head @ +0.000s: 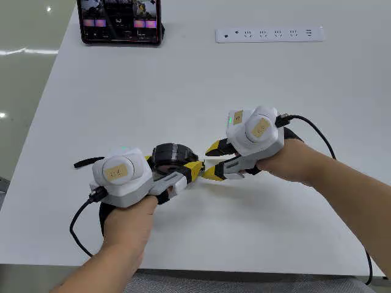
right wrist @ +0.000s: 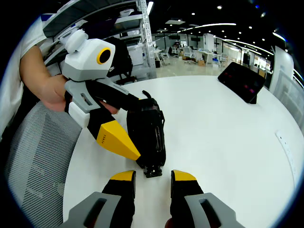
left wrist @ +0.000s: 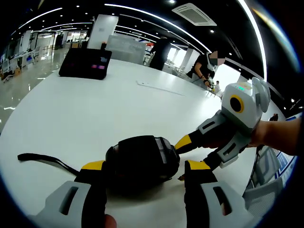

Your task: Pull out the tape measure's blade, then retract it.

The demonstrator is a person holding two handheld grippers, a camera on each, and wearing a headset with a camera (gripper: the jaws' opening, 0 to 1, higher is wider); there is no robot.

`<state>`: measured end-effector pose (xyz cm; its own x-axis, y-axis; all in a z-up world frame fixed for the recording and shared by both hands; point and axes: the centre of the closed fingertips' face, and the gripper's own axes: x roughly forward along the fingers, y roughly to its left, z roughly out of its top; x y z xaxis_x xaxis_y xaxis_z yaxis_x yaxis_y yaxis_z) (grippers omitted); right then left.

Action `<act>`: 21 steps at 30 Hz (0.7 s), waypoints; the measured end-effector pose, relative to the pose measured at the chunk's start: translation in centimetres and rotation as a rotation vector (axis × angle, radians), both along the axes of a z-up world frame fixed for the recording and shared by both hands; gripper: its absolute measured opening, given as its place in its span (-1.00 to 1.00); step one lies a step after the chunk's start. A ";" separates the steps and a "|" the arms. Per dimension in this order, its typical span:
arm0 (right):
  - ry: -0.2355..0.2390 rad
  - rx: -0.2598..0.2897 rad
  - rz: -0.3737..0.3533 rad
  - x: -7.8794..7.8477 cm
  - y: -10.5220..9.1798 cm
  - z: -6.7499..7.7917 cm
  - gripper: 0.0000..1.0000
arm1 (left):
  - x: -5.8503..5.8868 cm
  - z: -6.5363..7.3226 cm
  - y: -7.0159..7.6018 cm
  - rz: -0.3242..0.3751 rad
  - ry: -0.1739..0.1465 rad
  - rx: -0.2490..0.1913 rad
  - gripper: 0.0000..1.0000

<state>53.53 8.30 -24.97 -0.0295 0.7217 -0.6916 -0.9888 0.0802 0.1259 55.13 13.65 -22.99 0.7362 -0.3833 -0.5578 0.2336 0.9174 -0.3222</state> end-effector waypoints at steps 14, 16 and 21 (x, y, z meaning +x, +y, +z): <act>-0.010 0.026 -0.039 0.0 -0.8 1.6 -0.34 | -0.4 0.6 -0.6 -0.046 -0.012 -0.002 0.44; -0.012 0.028 -0.052 0.0 -1.0 1.6 -0.28 | -0.5 0.6 -0.6 -0.056 -0.013 0.003 0.44; -0.017 0.045 -0.096 0.0 -1.5 2.4 -0.13 | -0.9 0.9 -0.7 -0.089 -0.025 0.018 0.46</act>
